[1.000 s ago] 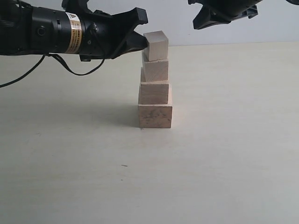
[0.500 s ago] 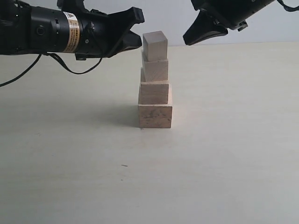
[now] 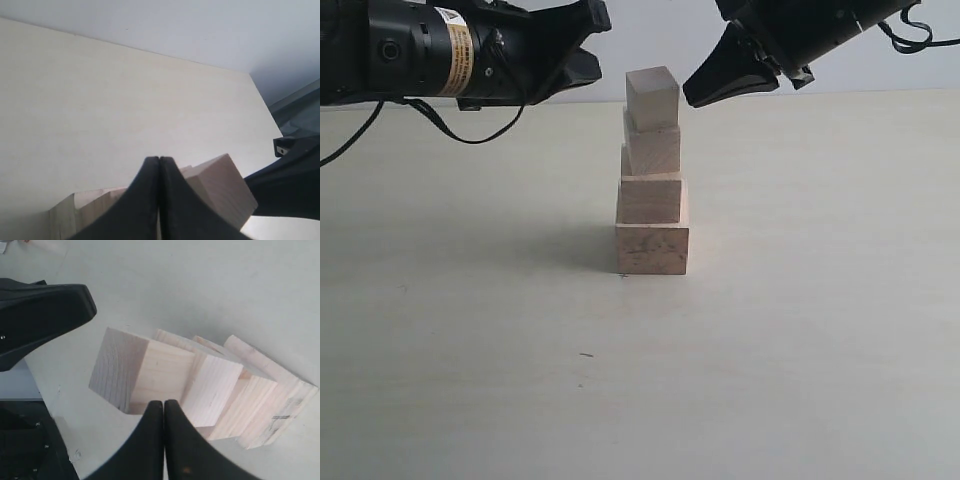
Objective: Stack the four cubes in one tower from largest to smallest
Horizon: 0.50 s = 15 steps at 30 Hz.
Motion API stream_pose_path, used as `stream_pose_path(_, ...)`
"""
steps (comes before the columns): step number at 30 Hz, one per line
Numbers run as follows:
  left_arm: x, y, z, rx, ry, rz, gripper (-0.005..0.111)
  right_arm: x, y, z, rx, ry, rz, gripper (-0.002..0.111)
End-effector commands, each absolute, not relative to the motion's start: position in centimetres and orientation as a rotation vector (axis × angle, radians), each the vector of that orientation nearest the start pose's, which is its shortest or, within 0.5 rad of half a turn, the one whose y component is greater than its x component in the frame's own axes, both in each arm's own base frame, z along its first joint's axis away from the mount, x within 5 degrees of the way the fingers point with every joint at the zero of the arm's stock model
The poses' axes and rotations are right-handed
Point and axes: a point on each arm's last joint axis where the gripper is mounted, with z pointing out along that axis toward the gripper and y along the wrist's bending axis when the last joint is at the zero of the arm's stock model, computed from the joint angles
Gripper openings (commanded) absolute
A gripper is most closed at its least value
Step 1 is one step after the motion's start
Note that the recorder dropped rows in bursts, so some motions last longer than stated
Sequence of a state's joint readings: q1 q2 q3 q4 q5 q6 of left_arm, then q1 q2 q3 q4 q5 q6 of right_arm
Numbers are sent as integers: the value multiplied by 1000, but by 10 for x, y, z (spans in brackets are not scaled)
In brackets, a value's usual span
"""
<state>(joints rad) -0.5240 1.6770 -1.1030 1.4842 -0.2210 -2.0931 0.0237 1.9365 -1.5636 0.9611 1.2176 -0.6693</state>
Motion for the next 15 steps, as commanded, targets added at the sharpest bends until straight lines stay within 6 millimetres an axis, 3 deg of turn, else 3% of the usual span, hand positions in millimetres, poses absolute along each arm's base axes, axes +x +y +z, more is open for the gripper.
stream_pose_path(1, 321, -208, 259, 56, 2164, -925, 0, 400, 81, 266, -475, 2483, 1192, 0)
stream_pose_path(15, 321, -209, 258, 56, 2166, -931, 0, 406, 83, 253, -447, 2482, 1248, 0)
